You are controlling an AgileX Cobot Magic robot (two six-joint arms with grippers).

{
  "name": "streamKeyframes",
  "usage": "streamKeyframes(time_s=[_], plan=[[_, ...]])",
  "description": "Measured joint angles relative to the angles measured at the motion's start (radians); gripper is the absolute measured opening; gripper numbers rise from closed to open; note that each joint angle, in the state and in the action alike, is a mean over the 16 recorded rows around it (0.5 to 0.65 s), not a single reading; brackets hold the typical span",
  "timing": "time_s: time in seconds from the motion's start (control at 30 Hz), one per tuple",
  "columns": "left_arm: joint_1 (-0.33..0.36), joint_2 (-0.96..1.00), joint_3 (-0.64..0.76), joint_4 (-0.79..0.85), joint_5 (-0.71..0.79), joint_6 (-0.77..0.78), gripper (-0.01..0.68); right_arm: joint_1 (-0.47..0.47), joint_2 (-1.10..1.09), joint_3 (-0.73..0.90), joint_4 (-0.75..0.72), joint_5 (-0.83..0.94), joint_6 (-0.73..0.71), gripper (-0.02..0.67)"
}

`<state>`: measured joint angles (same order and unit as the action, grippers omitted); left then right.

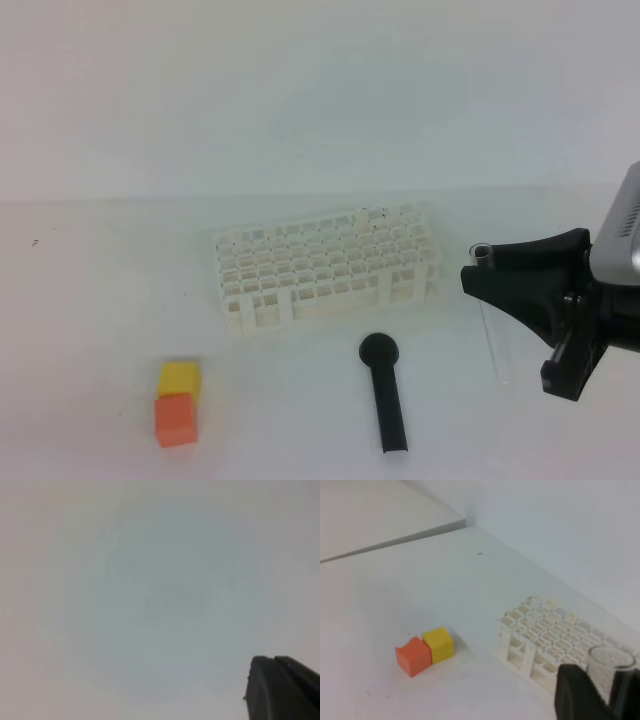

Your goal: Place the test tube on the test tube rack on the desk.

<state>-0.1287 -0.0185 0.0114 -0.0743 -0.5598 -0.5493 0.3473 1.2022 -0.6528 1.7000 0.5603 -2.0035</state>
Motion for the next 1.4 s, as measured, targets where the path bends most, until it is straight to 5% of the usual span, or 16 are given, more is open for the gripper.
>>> streamKeyframes(time_s=[0.37, 0.6, 0.77, 1.13, 1.27, 1.4], plan=[[0.0, -0.001, 0.002, 0.001, 0.0, 0.0, -0.001, 0.041, 0.013, -0.018, -0.039, -0.279, -0.069, 0.127], [0.0, -0.002, 0.006, 0.002, 0.0, 0.0, -0.001, 0.083, 0.049, -0.047, -0.334, -0.551, 0.075, 0.127], [-0.001, -0.003, 0.008, 0.002, -0.001, 0.001, -0.001, 0.098, 0.087, -0.066, -0.75, -0.681, 0.512, 0.127], [-0.001, -0.004, 0.004, 0.002, -0.001, 0.001, -0.001, 0.107, 0.221, -0.101, -1.823, -1.062, 1.904, 0.127], [-0.001, -0.004, -0.004, 0.001, 0.002, 0.0, -0.001, 0.119, 0.292, -0.144, -2.066, -1.221, 2.19, 0.127], [-0.001, -0.004, -0.008, 0.0, 0.003, 0.0, -0.001, 0.139, 0.371, -0.209, -2.201, -1.338, 2.315, 0.127]])
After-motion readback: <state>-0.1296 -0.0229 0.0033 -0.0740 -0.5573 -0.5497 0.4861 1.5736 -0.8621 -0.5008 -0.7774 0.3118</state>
